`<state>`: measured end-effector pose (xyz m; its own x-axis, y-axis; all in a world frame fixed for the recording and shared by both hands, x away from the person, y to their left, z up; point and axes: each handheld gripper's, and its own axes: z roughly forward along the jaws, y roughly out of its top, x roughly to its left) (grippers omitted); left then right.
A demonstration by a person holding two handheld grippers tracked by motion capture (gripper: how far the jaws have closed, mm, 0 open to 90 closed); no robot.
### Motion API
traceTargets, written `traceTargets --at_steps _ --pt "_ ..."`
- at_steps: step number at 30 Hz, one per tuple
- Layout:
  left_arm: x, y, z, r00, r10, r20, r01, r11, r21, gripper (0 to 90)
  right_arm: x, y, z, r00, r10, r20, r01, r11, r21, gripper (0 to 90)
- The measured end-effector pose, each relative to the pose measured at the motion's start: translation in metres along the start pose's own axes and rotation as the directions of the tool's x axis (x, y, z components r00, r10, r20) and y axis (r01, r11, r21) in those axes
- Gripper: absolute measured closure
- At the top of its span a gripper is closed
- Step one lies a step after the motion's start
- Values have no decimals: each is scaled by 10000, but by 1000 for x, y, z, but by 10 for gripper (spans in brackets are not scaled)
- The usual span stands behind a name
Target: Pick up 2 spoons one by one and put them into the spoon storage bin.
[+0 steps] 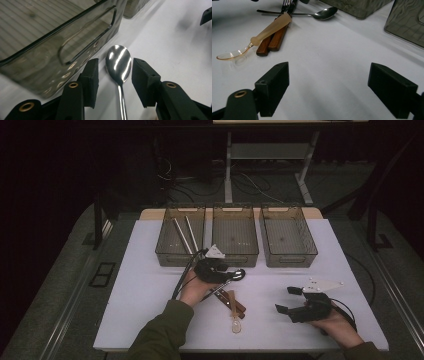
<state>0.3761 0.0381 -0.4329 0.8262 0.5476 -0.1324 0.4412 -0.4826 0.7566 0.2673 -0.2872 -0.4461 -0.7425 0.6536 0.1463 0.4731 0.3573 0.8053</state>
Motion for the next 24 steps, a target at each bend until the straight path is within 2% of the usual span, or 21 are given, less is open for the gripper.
traceTargets --at_steps 13,18,21,24 --pt "1 6 22 9999 43 104 -48 9988 483 600 0 -1 1 10000 -24 6 24 10000 28 171" --pt "1 7 28 9999 50 108 -57 9984 570 594 0 -1 1 10000 -47 15 47 10000 36 171" --pt "0 6 30 9997 254 55 -258 9969 739 585 0 -1 1 10000 -83 38 83 9999 63 171" --pt "-1 5 32 9997 237 52 -240 9966 787 583 0 -1 1 10000 -87 38 87 9999 77 171"
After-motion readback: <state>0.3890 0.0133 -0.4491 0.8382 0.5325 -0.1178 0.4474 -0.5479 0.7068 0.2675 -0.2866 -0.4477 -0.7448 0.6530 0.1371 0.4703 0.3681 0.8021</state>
